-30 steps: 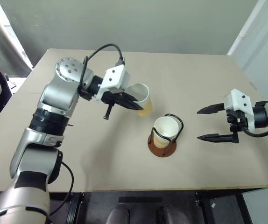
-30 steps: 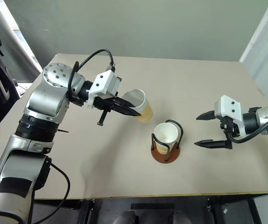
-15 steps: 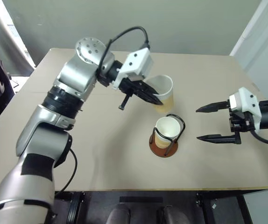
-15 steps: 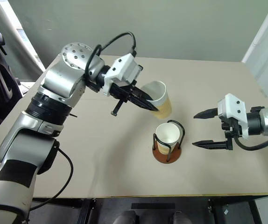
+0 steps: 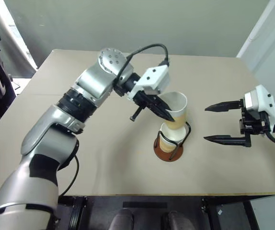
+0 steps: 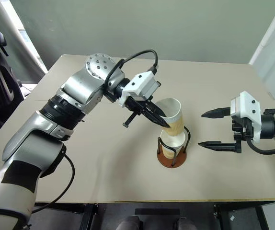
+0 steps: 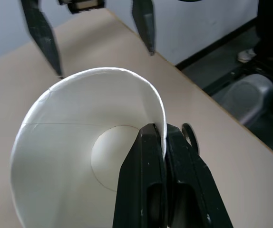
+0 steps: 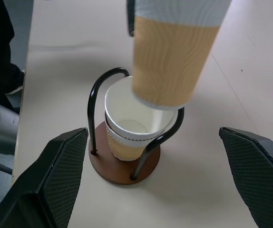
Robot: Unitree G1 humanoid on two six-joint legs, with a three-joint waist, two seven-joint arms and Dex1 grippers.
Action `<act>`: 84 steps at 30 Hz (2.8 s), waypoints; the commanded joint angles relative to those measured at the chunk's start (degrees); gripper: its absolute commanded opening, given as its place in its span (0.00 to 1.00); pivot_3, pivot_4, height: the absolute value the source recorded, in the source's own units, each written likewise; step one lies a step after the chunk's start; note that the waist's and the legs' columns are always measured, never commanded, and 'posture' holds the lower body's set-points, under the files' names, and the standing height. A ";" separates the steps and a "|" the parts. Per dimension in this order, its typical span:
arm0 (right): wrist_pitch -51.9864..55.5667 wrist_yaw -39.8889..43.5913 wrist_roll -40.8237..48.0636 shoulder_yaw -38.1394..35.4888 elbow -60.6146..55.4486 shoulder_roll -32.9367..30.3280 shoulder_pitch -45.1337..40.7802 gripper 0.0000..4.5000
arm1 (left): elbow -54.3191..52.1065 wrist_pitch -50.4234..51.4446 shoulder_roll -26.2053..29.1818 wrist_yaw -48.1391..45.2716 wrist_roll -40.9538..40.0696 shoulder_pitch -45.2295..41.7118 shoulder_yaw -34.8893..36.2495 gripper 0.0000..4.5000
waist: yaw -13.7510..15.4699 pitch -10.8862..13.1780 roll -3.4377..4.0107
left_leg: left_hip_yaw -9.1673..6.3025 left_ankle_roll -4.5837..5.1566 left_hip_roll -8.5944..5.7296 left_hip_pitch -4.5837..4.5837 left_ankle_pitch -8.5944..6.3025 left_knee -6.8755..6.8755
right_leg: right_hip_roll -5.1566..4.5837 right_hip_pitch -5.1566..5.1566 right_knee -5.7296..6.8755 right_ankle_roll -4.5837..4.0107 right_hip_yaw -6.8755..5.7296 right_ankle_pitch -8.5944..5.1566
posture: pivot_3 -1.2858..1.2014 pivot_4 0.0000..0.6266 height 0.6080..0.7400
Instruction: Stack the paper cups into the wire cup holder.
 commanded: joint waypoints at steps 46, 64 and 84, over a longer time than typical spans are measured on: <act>-1.65 -1.53 -0.89 -3.05 -1.50 -3.14 2.23 1.00 | 3.36 -9.44 -2.60 -1.96 2.95 -2.50 -6.39 0.99 | 0.31 0.00 0.00 | 0.23 0.11 -0.06 0.02 -0.06 0.13 | 0.01 0.13 -0.01 0.13 0.04 -0.02 | 0.52 0.24 1.00; 2.40 -7.49 -0.47 -1.21 -2.74 0.73 0.33 1.00 | 8.17 -1.11 -5.43 2.16 11.19 1.72 16.95 0.99 | 0.25 -0.01 0.01 | 0.23 0.25 -0.03 0.04 -0.14 0.41 | 0.03 0.21 0.03 0.20 0.08 -0.01 | 0.52 0.24 1.00; 2.87 -39.89 -17.67 5.96 14.26 25.22 -6.17 1.00 | -9.17 18.49 -5.28 49.14 14.12 28.60 42.60 0.99 | -0.26 -0.02 0.04 | 0.18 0.24 -0.06 0.16 -0.13 0.58 | 0.00 0.02 0.03 0.22 -0.03 0.01 | 0.52 0.24 1.00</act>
